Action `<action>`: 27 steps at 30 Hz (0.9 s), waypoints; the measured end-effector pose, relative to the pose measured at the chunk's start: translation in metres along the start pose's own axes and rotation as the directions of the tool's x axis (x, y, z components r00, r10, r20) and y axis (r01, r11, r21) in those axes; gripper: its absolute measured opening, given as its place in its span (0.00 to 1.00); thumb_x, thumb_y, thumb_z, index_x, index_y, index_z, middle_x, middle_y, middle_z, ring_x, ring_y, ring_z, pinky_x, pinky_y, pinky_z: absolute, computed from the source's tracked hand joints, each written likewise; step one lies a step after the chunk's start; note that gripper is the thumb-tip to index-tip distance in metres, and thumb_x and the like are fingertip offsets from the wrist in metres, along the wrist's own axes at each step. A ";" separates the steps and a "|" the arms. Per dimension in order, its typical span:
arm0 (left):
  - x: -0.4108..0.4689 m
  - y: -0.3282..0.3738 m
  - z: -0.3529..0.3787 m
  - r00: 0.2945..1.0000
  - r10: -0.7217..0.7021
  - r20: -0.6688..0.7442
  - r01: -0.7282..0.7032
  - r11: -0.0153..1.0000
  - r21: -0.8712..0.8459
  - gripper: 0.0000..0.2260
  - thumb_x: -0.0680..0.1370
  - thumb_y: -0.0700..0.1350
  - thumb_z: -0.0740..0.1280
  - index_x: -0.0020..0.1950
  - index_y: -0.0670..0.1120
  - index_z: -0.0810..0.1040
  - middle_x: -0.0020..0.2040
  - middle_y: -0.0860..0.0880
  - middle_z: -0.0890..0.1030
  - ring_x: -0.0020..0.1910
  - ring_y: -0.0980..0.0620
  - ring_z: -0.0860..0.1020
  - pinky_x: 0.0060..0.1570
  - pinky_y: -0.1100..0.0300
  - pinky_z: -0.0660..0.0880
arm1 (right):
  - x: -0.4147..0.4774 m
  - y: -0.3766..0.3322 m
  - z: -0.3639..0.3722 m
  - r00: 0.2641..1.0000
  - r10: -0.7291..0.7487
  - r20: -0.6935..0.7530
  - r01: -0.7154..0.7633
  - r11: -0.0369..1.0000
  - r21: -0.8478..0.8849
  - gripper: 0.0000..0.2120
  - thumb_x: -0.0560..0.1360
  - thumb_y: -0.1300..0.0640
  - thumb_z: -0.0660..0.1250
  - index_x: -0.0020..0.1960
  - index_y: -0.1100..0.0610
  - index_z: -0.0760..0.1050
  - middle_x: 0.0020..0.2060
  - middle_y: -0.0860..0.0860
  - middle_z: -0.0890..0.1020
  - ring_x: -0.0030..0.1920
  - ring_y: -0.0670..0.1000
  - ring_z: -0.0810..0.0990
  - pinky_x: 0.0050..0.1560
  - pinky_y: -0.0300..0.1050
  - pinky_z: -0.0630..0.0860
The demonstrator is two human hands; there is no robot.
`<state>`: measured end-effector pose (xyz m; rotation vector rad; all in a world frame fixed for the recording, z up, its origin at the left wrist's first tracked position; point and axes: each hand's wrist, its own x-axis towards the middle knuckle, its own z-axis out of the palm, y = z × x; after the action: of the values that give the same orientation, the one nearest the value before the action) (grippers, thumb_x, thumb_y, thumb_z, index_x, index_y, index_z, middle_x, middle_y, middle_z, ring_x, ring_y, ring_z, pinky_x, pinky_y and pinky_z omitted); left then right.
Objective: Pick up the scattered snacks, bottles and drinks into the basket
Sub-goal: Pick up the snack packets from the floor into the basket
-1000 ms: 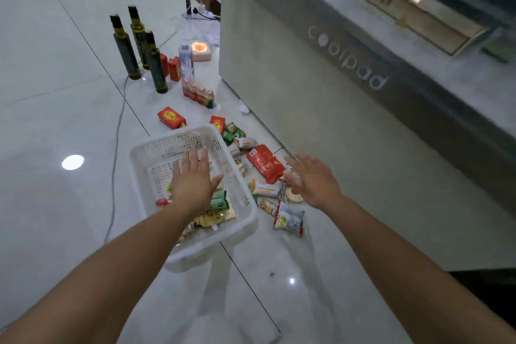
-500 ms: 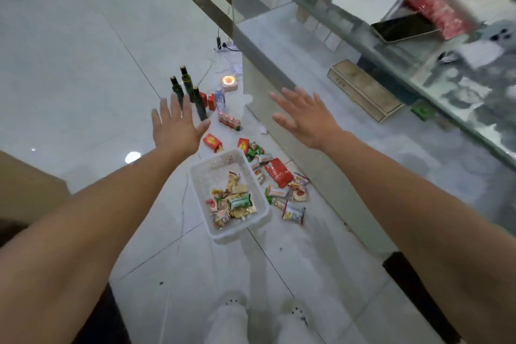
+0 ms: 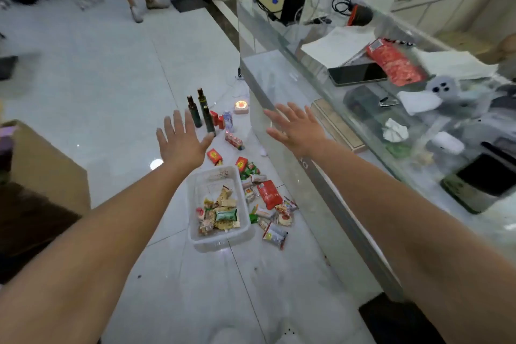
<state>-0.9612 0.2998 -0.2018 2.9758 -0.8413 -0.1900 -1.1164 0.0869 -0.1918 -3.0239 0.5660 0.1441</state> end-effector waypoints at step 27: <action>0.241 0.063 0.706 0.857 0.478 0.193 -0.483 0.875 -0.024 0.39 0.78 0.65 0.53 0.78 0.46 0.37 0.78 0.45 0.36 0.76 0.47 0.36 0.73 0.49 0.37 | 0.159 0.165 0.721 0.925 0.341 0.165 -0.358 0.929 0.088 0.27 0.79 0.38 0.46 0.76 0.42 0.48 0.77 0.51 0.50 0.77 0.55 0.49 0.74 0.53 0.48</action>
<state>-0.8821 0.1140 -0.9225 2.6795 -1.5857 -0.4513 -1.0869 -0.0671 -0.9323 -2.7408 1.0558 0.3345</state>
